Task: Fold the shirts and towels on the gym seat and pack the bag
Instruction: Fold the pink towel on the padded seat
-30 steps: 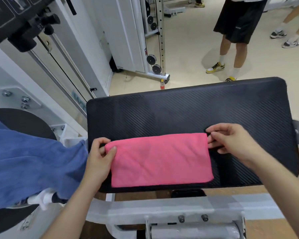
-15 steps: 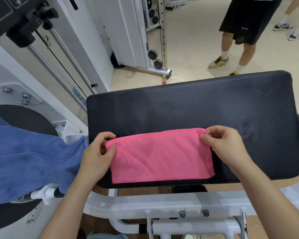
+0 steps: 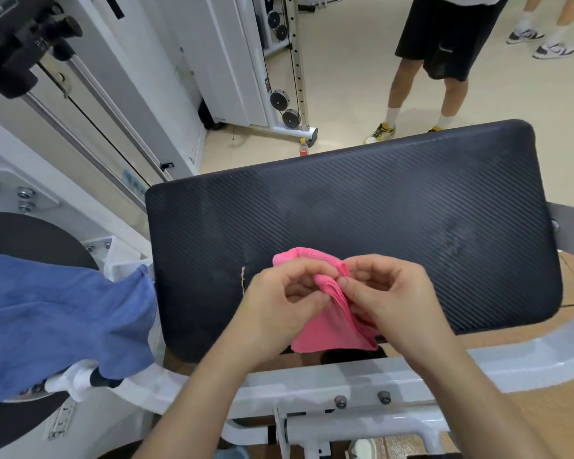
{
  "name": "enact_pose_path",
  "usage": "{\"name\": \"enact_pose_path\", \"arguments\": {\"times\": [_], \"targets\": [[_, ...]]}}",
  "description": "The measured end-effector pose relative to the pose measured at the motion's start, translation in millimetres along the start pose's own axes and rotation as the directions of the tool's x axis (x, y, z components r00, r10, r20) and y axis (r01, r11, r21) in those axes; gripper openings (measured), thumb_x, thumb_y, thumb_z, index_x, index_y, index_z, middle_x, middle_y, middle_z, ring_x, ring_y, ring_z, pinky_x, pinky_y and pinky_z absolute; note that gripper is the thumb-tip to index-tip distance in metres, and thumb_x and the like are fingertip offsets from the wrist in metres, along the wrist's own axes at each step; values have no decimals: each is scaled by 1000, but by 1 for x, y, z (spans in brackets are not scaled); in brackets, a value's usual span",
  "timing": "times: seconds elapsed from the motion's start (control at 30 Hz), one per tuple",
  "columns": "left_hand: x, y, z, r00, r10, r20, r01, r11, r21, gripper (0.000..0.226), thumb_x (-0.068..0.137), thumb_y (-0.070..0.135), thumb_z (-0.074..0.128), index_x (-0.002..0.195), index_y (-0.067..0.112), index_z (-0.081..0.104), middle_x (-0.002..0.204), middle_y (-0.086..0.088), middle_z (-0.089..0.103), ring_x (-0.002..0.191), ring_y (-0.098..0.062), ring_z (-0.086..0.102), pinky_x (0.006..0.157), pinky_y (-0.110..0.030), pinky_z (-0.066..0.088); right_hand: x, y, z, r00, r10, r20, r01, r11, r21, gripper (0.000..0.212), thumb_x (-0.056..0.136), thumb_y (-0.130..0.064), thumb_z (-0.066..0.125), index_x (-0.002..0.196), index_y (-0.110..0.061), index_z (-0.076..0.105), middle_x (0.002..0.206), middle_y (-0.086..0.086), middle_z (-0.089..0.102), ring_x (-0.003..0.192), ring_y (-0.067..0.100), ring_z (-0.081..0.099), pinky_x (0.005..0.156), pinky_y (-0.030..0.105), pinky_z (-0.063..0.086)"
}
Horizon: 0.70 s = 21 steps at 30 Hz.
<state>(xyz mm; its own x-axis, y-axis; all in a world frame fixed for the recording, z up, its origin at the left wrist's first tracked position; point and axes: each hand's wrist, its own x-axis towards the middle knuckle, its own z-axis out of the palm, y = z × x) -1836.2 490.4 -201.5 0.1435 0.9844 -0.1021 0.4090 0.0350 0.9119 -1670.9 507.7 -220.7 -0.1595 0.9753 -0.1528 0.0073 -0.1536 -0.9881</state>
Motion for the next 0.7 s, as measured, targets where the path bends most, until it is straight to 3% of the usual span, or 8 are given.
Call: {"name": "enact_pose_path", "arguments": {"times": [0.13,0.27,0.33,0.43,0.6,0.7], "targets": [[1,-9,3,982,176,-69,-152,953,262,17,85,15,72,96,28,73,88,12,64,81,-10,59,70,-13,45,-2,0,-6,1000,9,13,-9,1000,-8,15,82,-4,73,82,-19,76,79,2,75,75,17,72,69,32,57],[6,-12,3,934,343,-101,-247,822,513,16,83,39,61,92,31,73,97,15,54,95,-6,49,82,-10,38,-1,1,-6,1000,-2,11,2,1000,-22,15,82,-3,73,82,-18,76,78,1,75,72,13,70,64,25,53],[9,-11,2,925,373,-72,-284,805,521,17,83,37,58,91,31,71,97,22,59,95,-5,53,87,-24,46,-1,1,-6,1000,0,14,0,1000,-16,15,82,-3,73,81,-18,76,77,1,75,70,12,69,62,25,52],[11,-8,3,918,392,-63,-303,794,528,15,81,34,58,91,33,69,85,29,55,82,-5,57,77,-42,51,2,3,-7,1000,-22,8,22,998,-59,19,82,-2,73,79,-20,75,76,-1,74,71,14,70,64,26,54],[16,-6,4,913,386,-133,-259,799,543,17,75,33,57,91,34,65,71,37,46,74,1,50,74,-37,50,4,2,-9,995,-42,93,49,995,-84,14,82,-6,74,88,-18,74,83,0,74,81,20,70,77,35,58],[19,-8,8,927,341,-155,-213,821,530,15,75,33,60,86,35,69,73,29,53,76,-2,51,75,-38,50,6,3,-11,990,-69,126,82,991,-108,19,75,-11,81,89,-21,72,83,-1,72,80,20,67,75,36,56]]}}
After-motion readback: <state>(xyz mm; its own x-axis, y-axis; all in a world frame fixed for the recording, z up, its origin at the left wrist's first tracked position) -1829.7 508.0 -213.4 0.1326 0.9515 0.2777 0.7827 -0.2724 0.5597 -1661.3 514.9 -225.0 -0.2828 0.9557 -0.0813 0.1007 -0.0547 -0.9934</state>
